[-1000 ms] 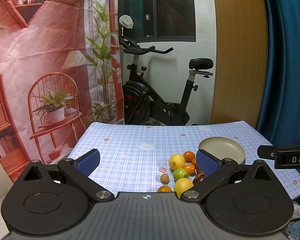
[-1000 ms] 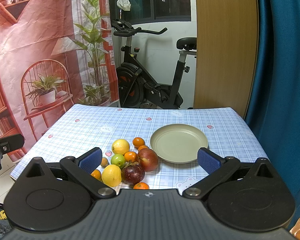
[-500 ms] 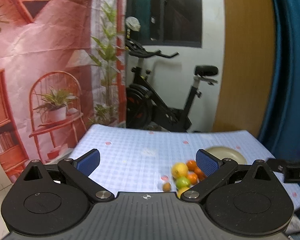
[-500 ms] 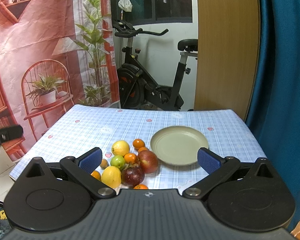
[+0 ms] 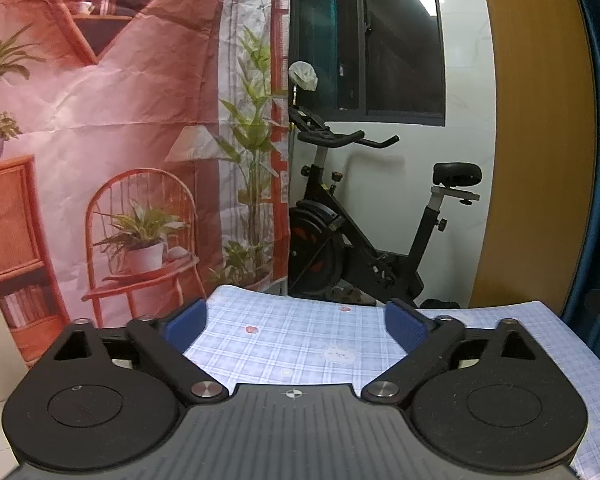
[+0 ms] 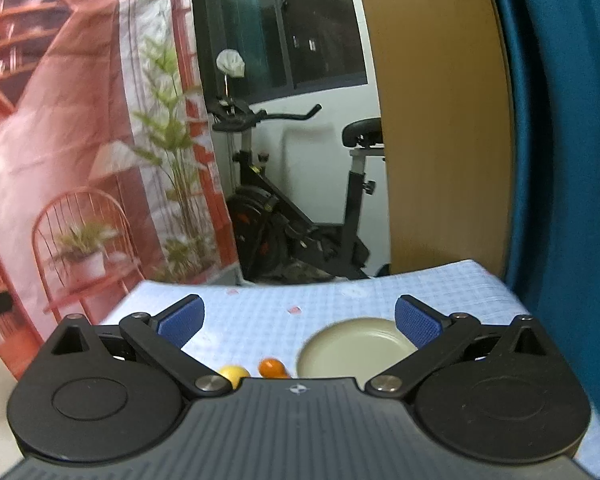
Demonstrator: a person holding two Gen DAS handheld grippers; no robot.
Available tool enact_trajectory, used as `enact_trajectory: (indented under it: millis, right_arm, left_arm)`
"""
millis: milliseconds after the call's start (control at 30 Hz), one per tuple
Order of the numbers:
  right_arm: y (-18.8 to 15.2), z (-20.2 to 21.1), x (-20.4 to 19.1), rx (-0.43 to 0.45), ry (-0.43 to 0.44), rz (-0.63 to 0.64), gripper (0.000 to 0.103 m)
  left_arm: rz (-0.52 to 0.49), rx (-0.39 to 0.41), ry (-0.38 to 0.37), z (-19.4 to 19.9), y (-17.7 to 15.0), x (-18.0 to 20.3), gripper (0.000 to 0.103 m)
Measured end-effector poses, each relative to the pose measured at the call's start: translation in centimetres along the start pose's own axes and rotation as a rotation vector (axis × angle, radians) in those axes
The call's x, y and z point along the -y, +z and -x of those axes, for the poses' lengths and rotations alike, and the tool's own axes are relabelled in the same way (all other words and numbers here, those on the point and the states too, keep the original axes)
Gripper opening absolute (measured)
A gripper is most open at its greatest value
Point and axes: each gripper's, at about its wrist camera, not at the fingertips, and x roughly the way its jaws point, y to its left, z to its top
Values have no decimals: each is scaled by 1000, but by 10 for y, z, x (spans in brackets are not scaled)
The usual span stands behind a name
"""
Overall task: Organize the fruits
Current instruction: 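Move the left gripper toward the red apple in the fruit pile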
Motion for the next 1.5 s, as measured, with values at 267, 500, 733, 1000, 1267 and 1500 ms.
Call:
enact_trajectory:
  millis: [267, 500, 733, 1000, 1267, 1500]
  right_arm:
    - [-19, -49, -3, -62, 2, -16, 103]
    - [-33, -92, -25, -140, 17, 117, 101]
    - [-59, -107, -24, -153, -44, 148, 94]
    - [-81, -93, -10, -173, -10, 130, 94]
    - [-99, -91, -12, -254, 14, 157, 98]
    - [-107, -93, -10, -259, -62, 187, 97]
  left_arm:
    - [3, -10, -50, -34, -14, 10, 80]
    - [44, -10, -138, -61, -22, 21, 75]
    - [127, -94, -163, -85, -29, 17, 77]
    - [127, -154, -94, -95, -47, 11, 78]
    - [133, -188, -142, -87, -65, 9, 79]
    - [70, -163, -131, -82, -70, 21, 79]
